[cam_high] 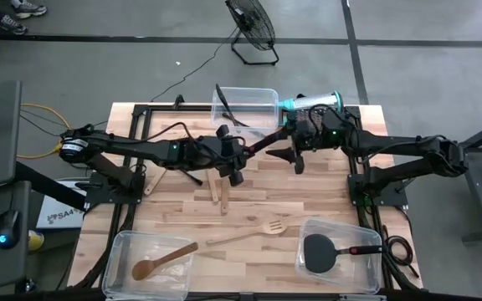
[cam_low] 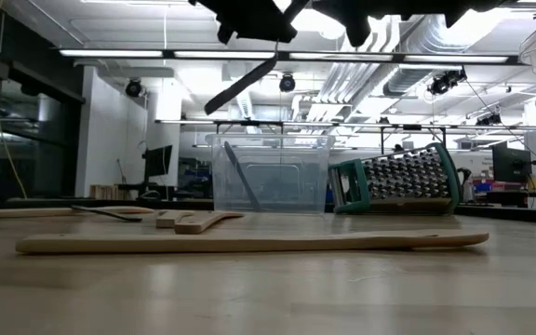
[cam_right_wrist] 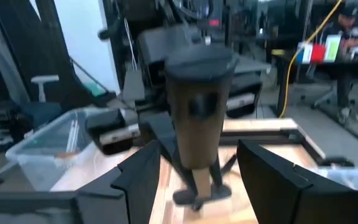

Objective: Pick & Place Kitchen Items
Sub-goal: Put the black spatula into the bottom right transparent bin, then put the black table knife into the top transparent bin

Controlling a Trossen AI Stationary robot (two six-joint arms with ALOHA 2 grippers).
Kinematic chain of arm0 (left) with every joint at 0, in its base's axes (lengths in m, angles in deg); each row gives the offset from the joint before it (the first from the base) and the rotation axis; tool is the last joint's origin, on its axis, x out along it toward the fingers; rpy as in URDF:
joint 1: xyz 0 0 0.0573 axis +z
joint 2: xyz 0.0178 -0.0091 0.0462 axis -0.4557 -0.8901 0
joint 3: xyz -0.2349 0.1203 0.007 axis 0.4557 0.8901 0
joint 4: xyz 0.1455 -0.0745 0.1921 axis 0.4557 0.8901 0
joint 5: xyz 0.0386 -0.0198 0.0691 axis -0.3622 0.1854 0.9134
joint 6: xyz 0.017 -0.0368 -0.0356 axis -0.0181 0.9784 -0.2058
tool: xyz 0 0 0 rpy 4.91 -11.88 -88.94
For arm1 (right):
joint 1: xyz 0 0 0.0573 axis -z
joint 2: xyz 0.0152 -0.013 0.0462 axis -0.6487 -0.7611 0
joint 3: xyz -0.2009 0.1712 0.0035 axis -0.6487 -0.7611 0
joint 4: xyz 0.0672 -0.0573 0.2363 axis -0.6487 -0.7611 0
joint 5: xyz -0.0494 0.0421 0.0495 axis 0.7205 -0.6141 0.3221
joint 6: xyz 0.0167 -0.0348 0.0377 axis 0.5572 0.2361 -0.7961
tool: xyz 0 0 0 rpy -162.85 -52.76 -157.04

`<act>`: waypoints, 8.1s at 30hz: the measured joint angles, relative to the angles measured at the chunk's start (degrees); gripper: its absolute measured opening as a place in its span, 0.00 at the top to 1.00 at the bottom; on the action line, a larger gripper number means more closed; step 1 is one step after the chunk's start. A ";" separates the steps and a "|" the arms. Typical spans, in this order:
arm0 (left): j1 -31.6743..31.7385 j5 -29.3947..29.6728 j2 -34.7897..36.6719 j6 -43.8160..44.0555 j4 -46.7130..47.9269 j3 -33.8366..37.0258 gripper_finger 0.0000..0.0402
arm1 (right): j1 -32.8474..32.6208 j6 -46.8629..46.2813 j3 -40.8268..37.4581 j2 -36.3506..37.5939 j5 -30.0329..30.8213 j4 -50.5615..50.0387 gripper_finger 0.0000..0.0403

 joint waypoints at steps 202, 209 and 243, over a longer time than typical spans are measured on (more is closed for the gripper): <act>-0.02 -2.03 0.58 9.12 5.03 0.00 0.40 | -86.47 -77.30 0.02 27.68 43.89 -70.03 0.54; -0.02 -1.84 0.58 11.65 5.08 0.00 0.40 | -86.47 -67.86 0.02 32.03 54.42 -72.74 0.53; 16.53 -17.53 0.56 24.32 37.66 0.02 0.40 | -71.91 -60.17 0.02 44.44 82.76 -74.88 0.53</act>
